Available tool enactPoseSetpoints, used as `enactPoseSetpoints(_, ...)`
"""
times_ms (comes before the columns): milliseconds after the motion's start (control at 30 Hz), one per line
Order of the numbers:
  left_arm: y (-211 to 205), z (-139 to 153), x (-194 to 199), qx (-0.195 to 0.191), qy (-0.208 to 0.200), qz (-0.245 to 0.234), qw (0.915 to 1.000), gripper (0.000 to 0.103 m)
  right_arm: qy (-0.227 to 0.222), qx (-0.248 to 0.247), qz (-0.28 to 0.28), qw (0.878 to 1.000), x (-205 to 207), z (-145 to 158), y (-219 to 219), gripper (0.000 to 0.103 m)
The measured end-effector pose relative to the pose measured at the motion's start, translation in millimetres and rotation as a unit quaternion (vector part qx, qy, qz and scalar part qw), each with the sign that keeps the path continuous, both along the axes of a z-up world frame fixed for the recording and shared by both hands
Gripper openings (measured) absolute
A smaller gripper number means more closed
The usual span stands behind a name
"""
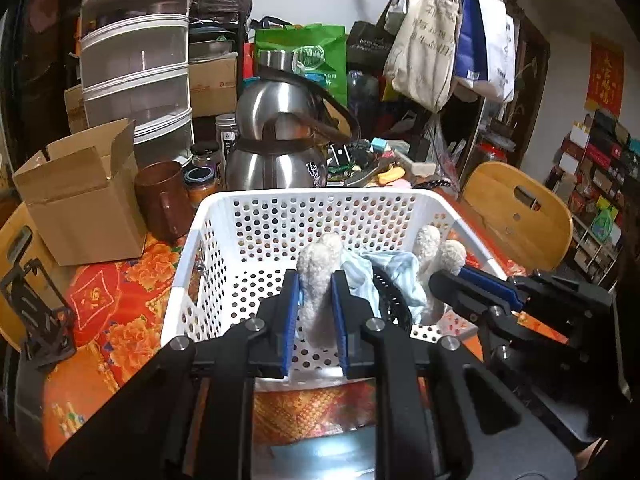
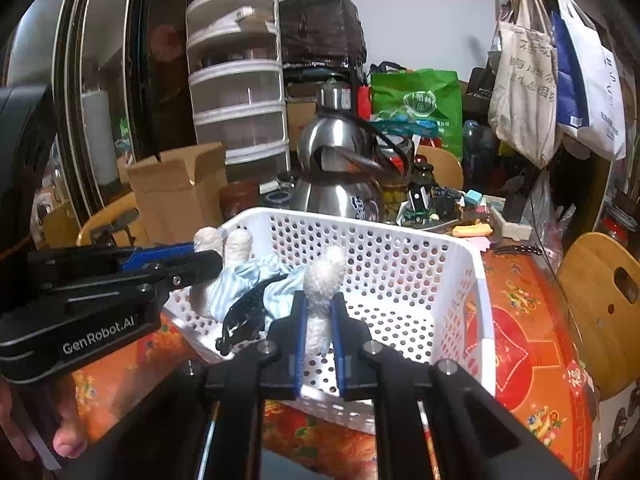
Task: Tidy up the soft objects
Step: 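Lift the white gloves with both tools and carry them over the basket, then open both tools to drop the gloves into the white basket, then move both tools back to the clear bag of blue masks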
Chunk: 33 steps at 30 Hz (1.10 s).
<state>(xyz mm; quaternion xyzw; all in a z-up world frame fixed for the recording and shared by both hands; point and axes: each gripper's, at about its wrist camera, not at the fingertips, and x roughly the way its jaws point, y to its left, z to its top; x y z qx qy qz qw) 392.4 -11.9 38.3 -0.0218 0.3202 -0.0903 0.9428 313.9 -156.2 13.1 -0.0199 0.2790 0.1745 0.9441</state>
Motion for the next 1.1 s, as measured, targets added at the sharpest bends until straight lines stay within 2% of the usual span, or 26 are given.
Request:
enactPoseSetpoints(33, -1.2, -2.5, 5.3, 0.005, -0.001, 0.000, 1.0000, 0.016, 0.002, -0.002, 0.000, 1.000, 3.3, -2.1, 0.4, 0.010)
enactPoseSetpoints(67, -1.8, -5.6, 6.9, 0.008, -0.001, 0.001, 1.0000, 0.022, 0.004, -0.004, 0.000, 1.000, 6.6, -3.9, 0.6, 0.010)
enactPoseSetpoints(133, 0.1, -10.7, 10.7, 0.007, -0.001, 0.009, 0.9999, 0.055, 0.011, -0.003, -0.002, 1.000, 9.4, -6.1, 0.2, 0.010)
enactPoseSetpoints(167, 3.2, -12.7, 7.9, 0.006, -0.005, 0.018, 0.9998, 0.081, 0.010, 0.003, -0.009, 1.000, 10.2, -6.4, -2.6, 0.014)
enactPoseSetpoints(200, 6.2, -13.8, 4.5, 0.005, -0.011, 0.027, 0.9996, 0.090, 0.007, 0.008, -0.017, 1.000, 9.8, -6.3, -6.6, 0.018)
enactPoseSetpoints(233, 10.1, -12.6, 2.5, 0.003, -0.021, 0.034, 0.9992, 0.091, 0.006, 0.014, -0.023, 1.000, 10.4, -6.3, -10.7, 0.021)
enactPoseSetpoints(267, 12.4, -12.1, -1.9, 0.005, -0.033, 0.036, 0.9988, 0.091, 0.008, 0.020, -0.027, 0.999, 10.6, -7.4, -15.6, 0.036)
enactPoseSetpoints(300, 14.6, -11.0, -5.1, 0.011, -0.041, 0.040, 0.9983, 0.091, 0.010, 0.019, -0.031, 0.999, 10.7, -8.1, -18.0, 0.057)
enactPoseSetpoints(367, 15.9, -10.1, -6.4, 0.018, -0.040, 0.040, 0.9983, 0.094, 0.001, 0.006, -0.044, 0.999, 8.3, -9.1, -21.3, 0.065)
enactPoseSetpoints(467, 15.2, -11.5, -8.4, 0.026, -0.037, 0.036, 0.9983, 0.096, 0.002, 0.000, -0.040, 0.999, 5.1, -8.9, -21.4, 0.070)
enactPoseSetpoints(800, 19.2, -16.5, -31.2, 0.026, -0.039, 0.037, 0.9982, 0.097, -0.007, 0.010, -0.035, 0.999, -11.8, -5.2, -24.2, 0.070)
enactPoseSetpoints(1100, 38.3, -8.6, -85.3, 0.028, -0.046, 0.051, 0.9972, 0.098, -0.008, 0.029, -0.035, 0.999, -48.5, -3.9, -36.2, 0.070)
